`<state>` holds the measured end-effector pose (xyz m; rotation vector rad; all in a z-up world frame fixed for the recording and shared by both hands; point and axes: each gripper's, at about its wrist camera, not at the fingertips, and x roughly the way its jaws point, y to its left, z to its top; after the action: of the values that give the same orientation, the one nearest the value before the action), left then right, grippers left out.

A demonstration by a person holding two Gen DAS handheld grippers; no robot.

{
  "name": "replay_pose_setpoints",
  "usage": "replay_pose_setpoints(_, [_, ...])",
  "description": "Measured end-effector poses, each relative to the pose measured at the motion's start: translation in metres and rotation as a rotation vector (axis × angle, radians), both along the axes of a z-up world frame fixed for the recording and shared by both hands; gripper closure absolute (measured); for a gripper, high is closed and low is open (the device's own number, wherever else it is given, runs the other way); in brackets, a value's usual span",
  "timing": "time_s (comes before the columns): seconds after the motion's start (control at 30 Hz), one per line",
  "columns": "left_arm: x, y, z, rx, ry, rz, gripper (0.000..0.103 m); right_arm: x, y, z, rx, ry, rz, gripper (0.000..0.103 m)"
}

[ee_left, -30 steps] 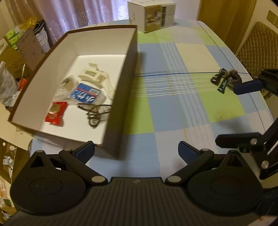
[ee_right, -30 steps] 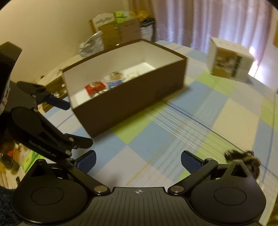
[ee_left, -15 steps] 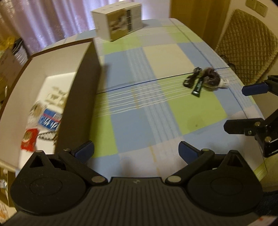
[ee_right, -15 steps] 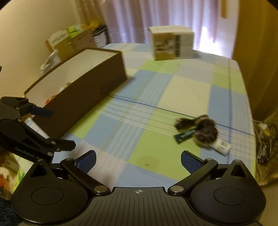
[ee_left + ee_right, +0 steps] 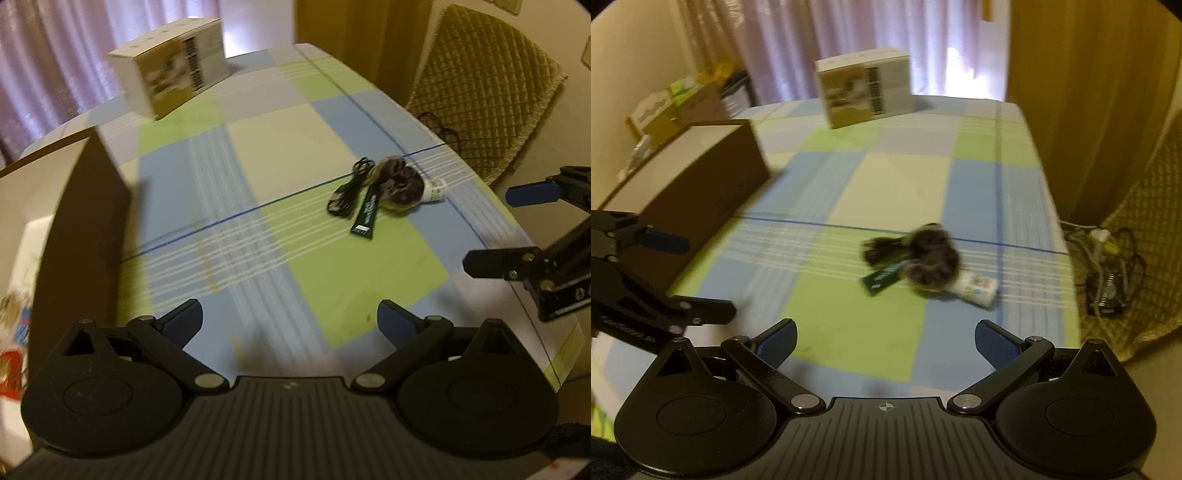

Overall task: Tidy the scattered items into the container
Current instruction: 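Move both tools back toward the scrunchie, cable and bottle on the table, then grasp the black cable with the left gripper while the right grasps the white pill bottle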

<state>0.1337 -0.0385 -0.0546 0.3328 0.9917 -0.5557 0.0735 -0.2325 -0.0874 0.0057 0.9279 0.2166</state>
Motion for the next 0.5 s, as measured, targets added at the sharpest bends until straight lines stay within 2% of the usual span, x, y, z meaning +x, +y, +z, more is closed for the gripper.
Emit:
replay_pose_setpoints(0.07, [0.008, -0.010, -0.005, -0.002, -0.008, -0.030, 0.008, 0.006, -0.006, -0.004, -0.019, -0.015, -0.004, 0.006])
replay_pose_setpoints(0.13, [0.015, -0.020, -0.008, -0.004, -0.017, -0.060, 0.011, 0.014, -0.011, -0.009, -0.026, -0.011, -0.005, 0.015])
replay_pose_setpoints(0.3, [0.039, -0.044, -0.017, -0.012, -0.033, -0.126, 0.018, 0.035, -0.023, -0.020, -0.025, -0.007, -0.007, 0.023])
replay_pose_setpoints(0.5, [0.058, -0.068, -0.029, -0.003, -0.028, -0.201, 0.025, 0.056, -0.037, -0.039, -0.081, 0.008, 0.059, 0.040])
